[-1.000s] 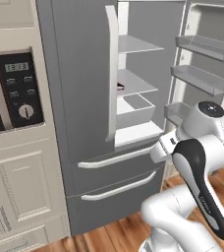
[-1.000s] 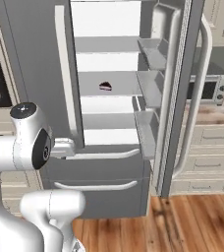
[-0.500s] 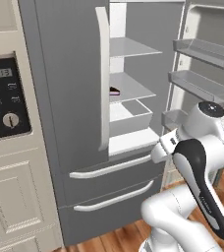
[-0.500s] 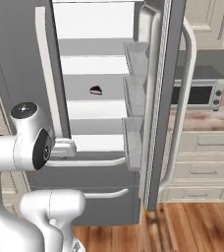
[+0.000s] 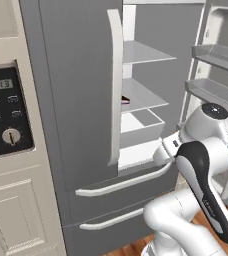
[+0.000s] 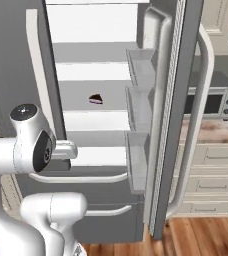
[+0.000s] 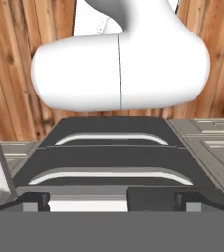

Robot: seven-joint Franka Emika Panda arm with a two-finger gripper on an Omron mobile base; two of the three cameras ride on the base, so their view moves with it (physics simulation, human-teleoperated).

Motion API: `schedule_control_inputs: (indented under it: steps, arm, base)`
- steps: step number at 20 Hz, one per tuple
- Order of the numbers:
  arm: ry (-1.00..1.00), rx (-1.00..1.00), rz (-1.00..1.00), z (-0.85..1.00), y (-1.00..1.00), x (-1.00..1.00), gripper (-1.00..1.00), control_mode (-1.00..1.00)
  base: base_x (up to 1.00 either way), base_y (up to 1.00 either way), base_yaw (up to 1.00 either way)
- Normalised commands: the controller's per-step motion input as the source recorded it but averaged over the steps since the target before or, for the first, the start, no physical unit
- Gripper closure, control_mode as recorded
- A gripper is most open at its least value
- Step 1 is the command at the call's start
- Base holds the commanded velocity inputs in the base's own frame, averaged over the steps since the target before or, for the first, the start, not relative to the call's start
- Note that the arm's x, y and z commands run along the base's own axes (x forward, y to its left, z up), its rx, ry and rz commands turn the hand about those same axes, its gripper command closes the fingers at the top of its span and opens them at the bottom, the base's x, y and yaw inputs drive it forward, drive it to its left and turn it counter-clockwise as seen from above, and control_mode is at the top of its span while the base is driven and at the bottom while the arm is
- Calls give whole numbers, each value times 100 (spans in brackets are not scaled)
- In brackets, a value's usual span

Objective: Take the cakes from the fridge and place them on the empty tray on the dining counter.

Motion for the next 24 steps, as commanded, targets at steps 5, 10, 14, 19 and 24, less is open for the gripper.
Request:
schedule_control_inputs:
  steps: [5,10,14,19,24]
  arm:
    - [0,0,0,0,0,0,-100,100]
    - [0,0,0,0,0,0,-100,100]
    - [0,0,0,0,0,0,-100,100]
    - [0,0,0,0,0,0,-100,100]
    - [0,0,0,0,0,0,-100,100]
  base:
    - [44,-18,1]
    - [45,-25,2]
    - [37,-29,3]
    - [31,-24,2]
    - [25,-11,0]
